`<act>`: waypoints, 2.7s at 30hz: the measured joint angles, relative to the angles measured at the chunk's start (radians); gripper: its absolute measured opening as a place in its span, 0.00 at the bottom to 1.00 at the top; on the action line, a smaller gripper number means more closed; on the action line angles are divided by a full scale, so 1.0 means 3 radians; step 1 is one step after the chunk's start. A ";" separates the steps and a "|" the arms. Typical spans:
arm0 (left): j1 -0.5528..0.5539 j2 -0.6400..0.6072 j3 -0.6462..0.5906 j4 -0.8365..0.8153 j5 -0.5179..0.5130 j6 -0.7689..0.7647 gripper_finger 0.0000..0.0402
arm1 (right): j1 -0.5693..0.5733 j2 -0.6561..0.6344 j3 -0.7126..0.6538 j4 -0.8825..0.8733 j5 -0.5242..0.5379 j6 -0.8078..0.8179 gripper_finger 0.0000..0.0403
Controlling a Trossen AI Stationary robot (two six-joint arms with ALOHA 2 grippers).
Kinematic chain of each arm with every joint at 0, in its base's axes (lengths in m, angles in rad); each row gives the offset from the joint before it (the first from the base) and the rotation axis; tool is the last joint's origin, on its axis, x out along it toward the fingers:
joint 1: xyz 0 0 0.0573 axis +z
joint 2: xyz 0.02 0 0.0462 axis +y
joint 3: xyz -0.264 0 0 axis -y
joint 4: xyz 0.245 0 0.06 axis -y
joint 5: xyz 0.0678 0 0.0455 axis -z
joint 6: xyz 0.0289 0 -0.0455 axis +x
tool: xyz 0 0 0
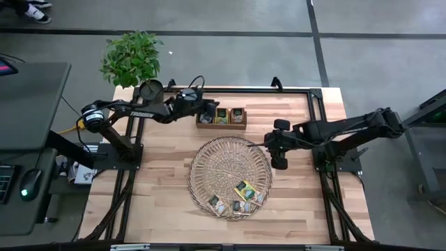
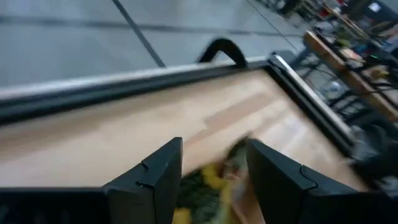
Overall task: Pick & Place Tea
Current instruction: Put the yellow tea bag in the middle section of the wooden organizer
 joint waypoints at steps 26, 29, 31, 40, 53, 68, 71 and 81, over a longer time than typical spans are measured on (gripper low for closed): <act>-0.2468 -0.0203 0.0379 -0.1150 -0.0651 -0.1277 0.44 | -0.0576 0.0155 0.0000 0.0910 -0.1547 -0.0562 0.46; -0.2632 -0.0083 0.0378 -0.1113 -0.0742 -0.1410 0.44 | -0.0481 0.0326 0.0000 0.0945 -0.1643 -0.0473 0.46; -0.2672 0.0029 0.0378 -0.1106 -0.0689 -0.1495 0.44 | -0.0386 0.0445 0.0000 0.0942 -0.1562 -0.0348 0.46; -0.2662 0.0540 0.0382 -0.0796 -0.0081 -0.1445 0.44 | 0.0157 0.0796 -0.0001 0.1058 -0.1169 0.0673 0.26; -0.2684 0.1052 0.0506 0.0118 0.0293 -0.0881 0.44 | 0.1106 0.0815 -0.0001 0.1050 -0.0103 0.2436 0.01; -0.2660 0.1110 0.0777 0.0091 0.0154 -0.0682 0.44 | 0.1469 0.1380 -0.0001 0.1293 0.0040 0.2916 0.00; -0.2660 0.1106 0.0787 0.0062 0.0025 -0.0781 0.44 | 0.1470 0.1395 -0.0001 0.1326 0.0074 0.2886 0.00; -0.2659 0.1106 0.0784 -0.0078 -0.0025 -0.0909 0.44 | 0.1475 0.1550 -0.0001 0.1530 0.0157 0.2738 0.00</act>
